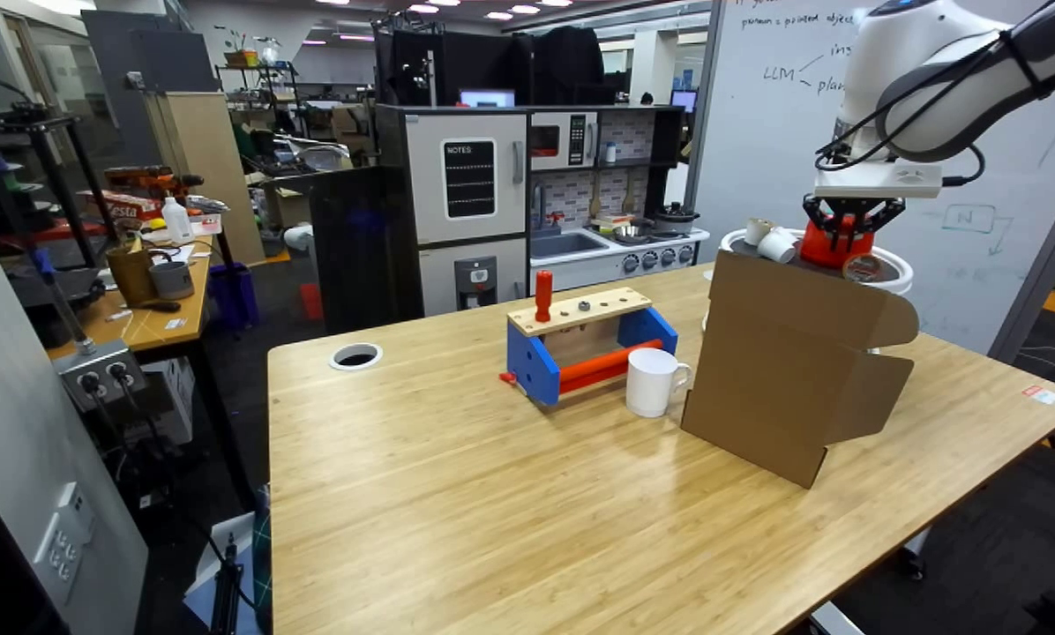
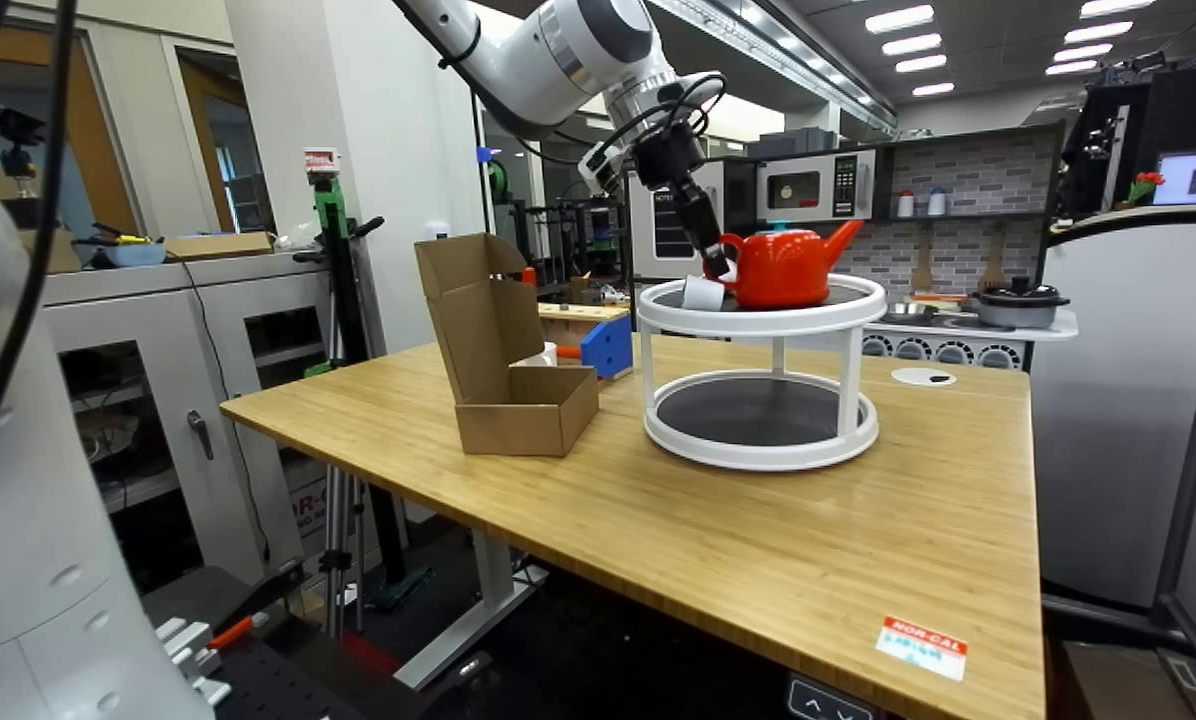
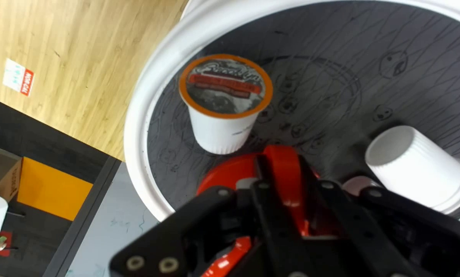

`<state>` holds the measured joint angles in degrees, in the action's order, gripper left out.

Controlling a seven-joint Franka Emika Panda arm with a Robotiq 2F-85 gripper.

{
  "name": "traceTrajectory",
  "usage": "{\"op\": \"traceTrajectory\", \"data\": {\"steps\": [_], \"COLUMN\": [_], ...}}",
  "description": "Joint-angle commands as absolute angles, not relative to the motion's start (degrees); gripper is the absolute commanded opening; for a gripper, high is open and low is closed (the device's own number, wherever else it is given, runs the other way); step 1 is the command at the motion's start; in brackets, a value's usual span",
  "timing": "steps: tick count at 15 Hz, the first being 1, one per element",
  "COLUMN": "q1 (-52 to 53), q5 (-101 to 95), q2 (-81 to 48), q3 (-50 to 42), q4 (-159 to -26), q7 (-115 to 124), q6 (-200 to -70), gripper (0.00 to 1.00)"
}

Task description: Put the kettle on the top shelf of the stand

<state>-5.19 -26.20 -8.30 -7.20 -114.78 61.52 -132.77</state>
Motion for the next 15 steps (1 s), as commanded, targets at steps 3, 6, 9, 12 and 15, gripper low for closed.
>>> {"op": "traceTrajectory", "data": {"steps": [3, 6, 9, 12, 15], "q1": [-4.43, -4.3, -4.05, -3.8, -3.42], "q5": [-26.33, -27.29, -29.28, -31.63, -35.39], "q2": [-8.4, -8.22, -7.33, -5.38, -0.45], "q3": [-8.18, -8.34, -8.37, -7.99, -7.22], "q4": [-114.25, -114.5, -115.21, -116.71, -121.01], "q7": [61.83, 62.31, 62.24, 60.77, 57.02], "q6": [-131.83, -132.1, -133.01, -134.44, -139.39], "gripper": [0.49, 0.71, 0.91, 1.0, 1.0]}}
